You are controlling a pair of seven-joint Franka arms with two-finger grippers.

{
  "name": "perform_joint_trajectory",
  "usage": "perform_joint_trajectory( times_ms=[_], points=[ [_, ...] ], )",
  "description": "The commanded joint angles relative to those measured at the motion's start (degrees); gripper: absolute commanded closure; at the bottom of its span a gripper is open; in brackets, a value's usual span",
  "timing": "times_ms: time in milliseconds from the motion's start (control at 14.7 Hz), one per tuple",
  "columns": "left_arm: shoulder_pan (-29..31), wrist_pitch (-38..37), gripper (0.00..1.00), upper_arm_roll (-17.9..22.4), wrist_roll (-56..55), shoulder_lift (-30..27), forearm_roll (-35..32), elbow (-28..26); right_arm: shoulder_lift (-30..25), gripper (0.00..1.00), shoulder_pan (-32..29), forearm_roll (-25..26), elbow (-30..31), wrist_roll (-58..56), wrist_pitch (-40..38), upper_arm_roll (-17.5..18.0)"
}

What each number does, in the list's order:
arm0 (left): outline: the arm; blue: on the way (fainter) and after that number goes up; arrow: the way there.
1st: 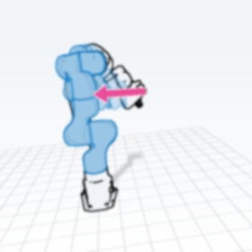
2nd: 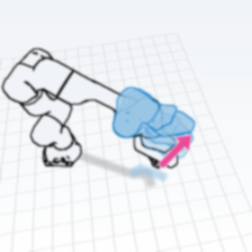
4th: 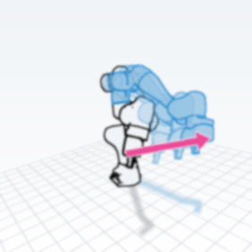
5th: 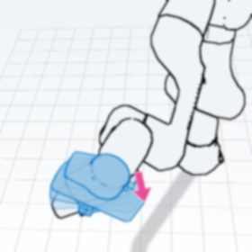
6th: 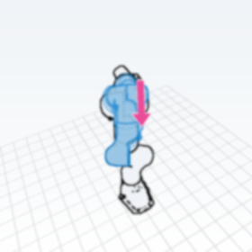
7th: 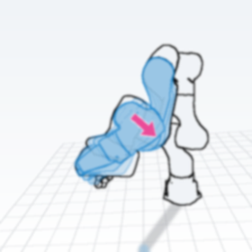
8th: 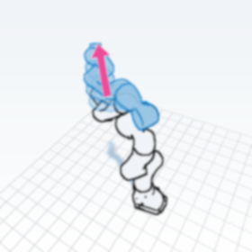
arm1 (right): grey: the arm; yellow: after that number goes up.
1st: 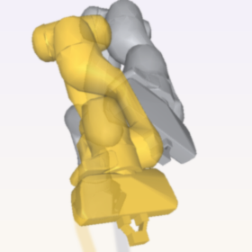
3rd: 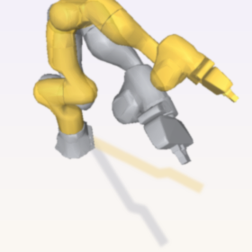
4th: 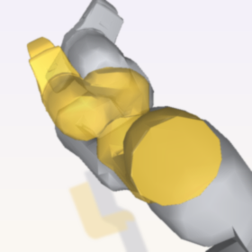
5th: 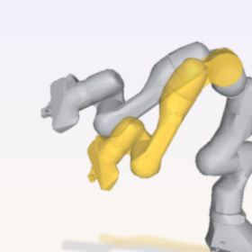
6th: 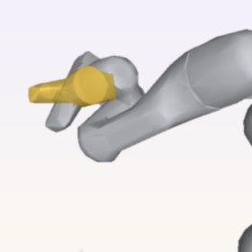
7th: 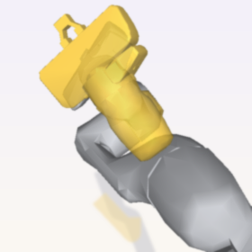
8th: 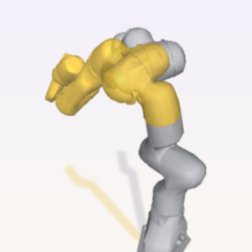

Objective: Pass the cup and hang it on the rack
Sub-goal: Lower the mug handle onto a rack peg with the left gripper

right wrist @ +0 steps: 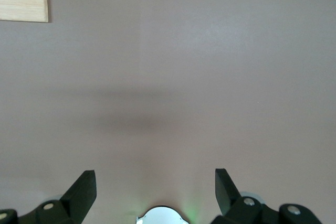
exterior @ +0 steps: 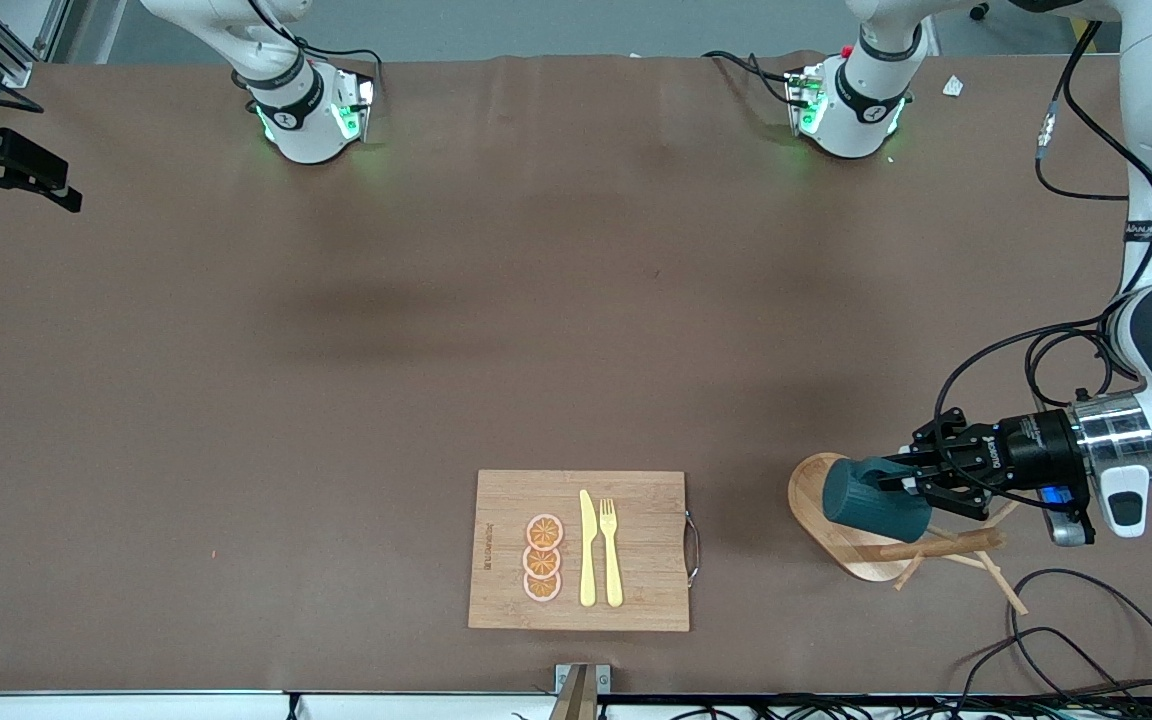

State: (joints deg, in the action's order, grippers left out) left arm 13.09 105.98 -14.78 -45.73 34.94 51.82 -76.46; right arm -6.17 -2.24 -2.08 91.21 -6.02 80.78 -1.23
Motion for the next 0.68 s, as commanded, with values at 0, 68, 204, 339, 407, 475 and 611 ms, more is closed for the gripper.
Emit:
perform_joint_trajectory(
  times_ms=[0,68,204,339,407,475,611],
  points=[
    [1.41,-0.6,0.93,-0.51,1.17,0.74,2.84,0.35,-1.92,0.0,-0.22,-0.47,2.04,0.75,0.61,0.09],
    [1.59,-0.6,0.93,-0.51,1.17,1.01,2.93,0.35,-1.92,0.0,-0.22,-0.47,2.04,0.75,0.61,0.09],
    [1.94,-0.6,0.93,-0.51,1.78,1.62,3.02,0.35,-1.92,0.0,-0.22,-0.47,2.04,0.75,0.61,0.09],
    [2.21,-0.51,0.93,-0.51,2.05,2.06,3.37,0.35,-1.92,0.0,-0.22,-0.47,2.04,0.75,0.78,0.09],
    [2.29,-0.6,0.93,-0.51,2.14,2.5,3.46,0.35,-1.83,0.0,-0.22,-0.47,2.04,0.75,0.96,0.09],
    [2.38,-0.6,0.93,-0.51,2.23,2.59,3.46,0.35,-1.83,0.0,-0.22,-0.47,2.04,0.75,1.05,0.09],
    [2.56,-0.51,0.93,-0.43,2.84,2.85,3.46,0.35,-1.83,0.0,-0.22,-0.47,2.04,0.66,1.05,0.09]
  ],
)
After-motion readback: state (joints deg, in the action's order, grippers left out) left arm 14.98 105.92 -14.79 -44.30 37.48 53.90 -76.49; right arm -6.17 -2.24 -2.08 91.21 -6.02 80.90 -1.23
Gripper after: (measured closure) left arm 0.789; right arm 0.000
